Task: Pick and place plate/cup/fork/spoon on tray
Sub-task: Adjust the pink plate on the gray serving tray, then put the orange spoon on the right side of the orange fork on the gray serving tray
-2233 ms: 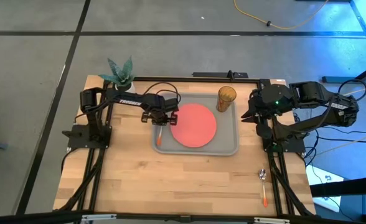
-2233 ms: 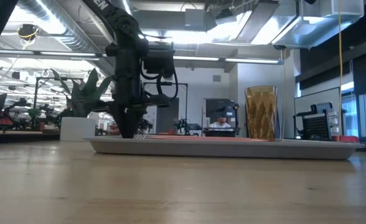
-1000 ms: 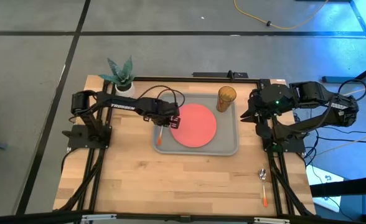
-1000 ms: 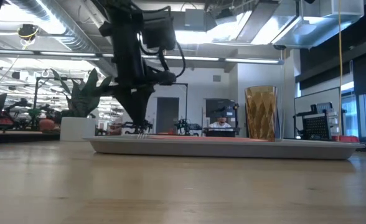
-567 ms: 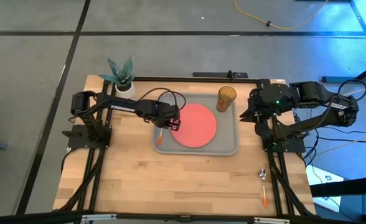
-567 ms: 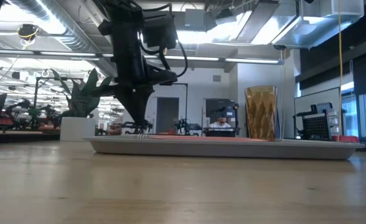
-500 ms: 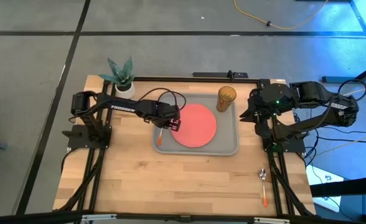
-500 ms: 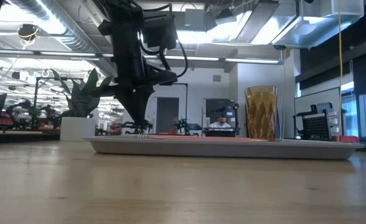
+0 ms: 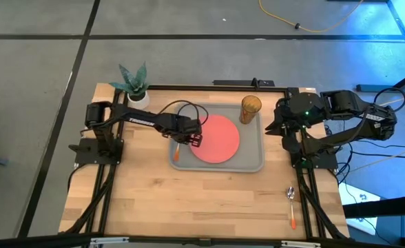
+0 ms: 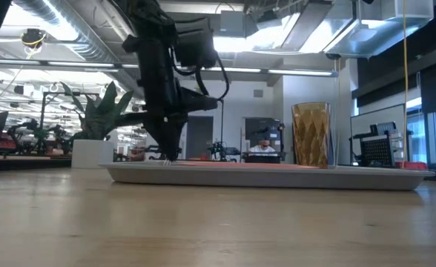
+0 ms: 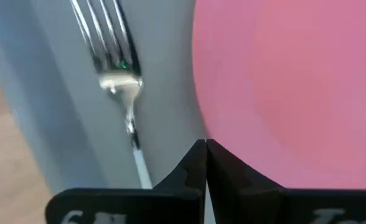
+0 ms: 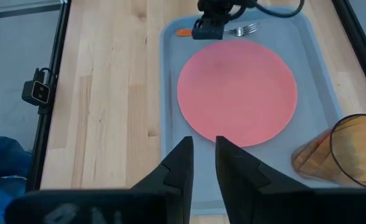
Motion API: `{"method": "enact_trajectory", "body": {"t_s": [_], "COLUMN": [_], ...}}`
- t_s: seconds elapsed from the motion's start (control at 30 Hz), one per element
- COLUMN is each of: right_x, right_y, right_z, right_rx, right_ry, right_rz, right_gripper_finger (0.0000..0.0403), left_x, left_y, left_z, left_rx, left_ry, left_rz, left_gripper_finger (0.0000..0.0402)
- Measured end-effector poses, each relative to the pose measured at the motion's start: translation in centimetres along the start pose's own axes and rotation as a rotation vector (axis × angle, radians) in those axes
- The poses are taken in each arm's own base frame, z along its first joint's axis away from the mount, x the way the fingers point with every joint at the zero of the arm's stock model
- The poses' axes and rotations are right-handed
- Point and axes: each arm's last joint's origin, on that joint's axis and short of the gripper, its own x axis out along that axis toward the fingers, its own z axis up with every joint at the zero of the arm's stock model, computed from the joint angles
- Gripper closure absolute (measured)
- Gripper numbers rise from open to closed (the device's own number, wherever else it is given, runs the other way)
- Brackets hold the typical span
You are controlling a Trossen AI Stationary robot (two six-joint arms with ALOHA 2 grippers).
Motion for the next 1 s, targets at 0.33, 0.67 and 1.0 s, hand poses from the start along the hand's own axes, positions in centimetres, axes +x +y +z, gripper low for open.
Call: {"method": "enact_trajectory", "body": {"t_s": [0.33, 0.67, 1.0], "right_x": [0.0, -0.1, -1.1], "right_y": [0.0, 0.0, 0.5], "right_z": [0.0, -0.3, -2.3], "right_rx": [-0.001, 0.012, 0.273], "right_ry": [0.000, 0.022, 0.156], "right_rz": [0.000, -0.003, -0.034], "right_gripper_finger": [0.0334, 0.0334, 0.0335], "left_x": [1.0, -1.9, -12.2], "left_y": [0.0, -0.7, -1.0], "left_z": [0.2, 0.6, -1.7], "left_rx": [-0.004, 0.054, 0.211], "left_ry": [0.015, 0.002, -0.178], "left_rz": [0.003, -0.112, -0.306], "left_gripper_finger": [0.0401, 0.0401, 0.0401]}}
